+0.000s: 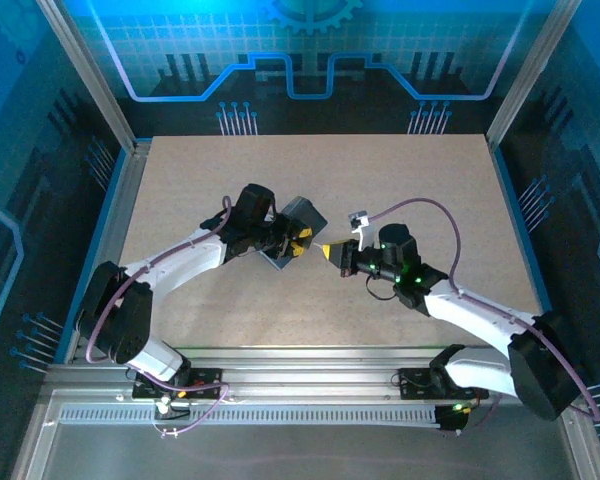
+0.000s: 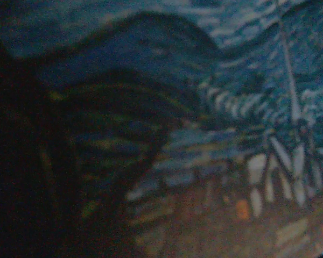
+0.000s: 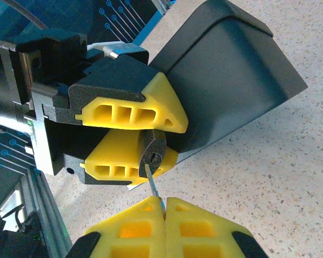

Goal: Unlock a padlock with a key

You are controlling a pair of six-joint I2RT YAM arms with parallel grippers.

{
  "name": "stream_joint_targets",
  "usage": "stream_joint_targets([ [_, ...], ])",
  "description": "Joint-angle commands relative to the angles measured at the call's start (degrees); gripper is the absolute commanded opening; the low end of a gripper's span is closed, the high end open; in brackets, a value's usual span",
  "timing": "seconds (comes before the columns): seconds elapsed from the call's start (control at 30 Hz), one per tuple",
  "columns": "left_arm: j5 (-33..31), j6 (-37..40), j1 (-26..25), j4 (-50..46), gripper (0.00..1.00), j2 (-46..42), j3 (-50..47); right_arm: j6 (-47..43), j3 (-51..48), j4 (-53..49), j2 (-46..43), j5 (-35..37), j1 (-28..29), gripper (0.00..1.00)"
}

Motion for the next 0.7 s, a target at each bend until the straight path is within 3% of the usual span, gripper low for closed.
stream_joint_targets([
  [0.0, -0.46, -0.65, 0.25, 1.59, 0.02, -2.22, -0.07, -0.23, 0.39, 3.98, 1.61, 0.69, 1.07, 0.00],
  [0.67, -0.98, -2.80, 0.24, 5.10, 0.03, -2.78, -2.36, 1.04, 2.09, 6.60, 4.90, -0.53, 1.30, 0.00],
])
